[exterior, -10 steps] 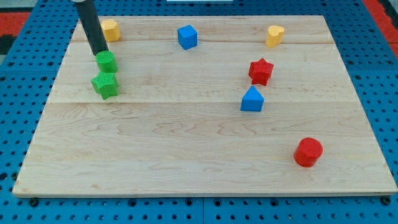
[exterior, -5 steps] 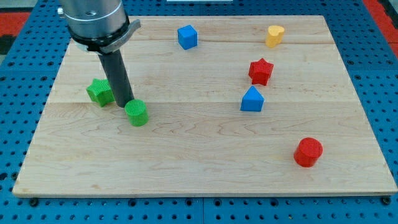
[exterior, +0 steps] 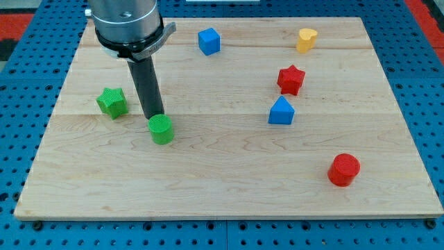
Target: Move the green circle towards the bottom center
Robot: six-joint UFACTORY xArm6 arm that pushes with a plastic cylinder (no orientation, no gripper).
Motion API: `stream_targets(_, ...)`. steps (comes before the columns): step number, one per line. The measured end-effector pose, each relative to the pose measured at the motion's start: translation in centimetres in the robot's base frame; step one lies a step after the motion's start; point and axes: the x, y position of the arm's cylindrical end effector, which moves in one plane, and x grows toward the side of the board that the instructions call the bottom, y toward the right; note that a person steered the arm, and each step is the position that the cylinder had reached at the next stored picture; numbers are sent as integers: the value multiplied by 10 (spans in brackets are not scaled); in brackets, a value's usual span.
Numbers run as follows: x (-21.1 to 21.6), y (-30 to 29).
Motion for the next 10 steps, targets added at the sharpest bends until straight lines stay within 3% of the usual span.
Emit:
stream_targets(5,1,34)
stream_targets(6,23,39)
stream_targets(8,-4,27)
stream_targets(9,9,-18)
stream_targets(10,51,8)
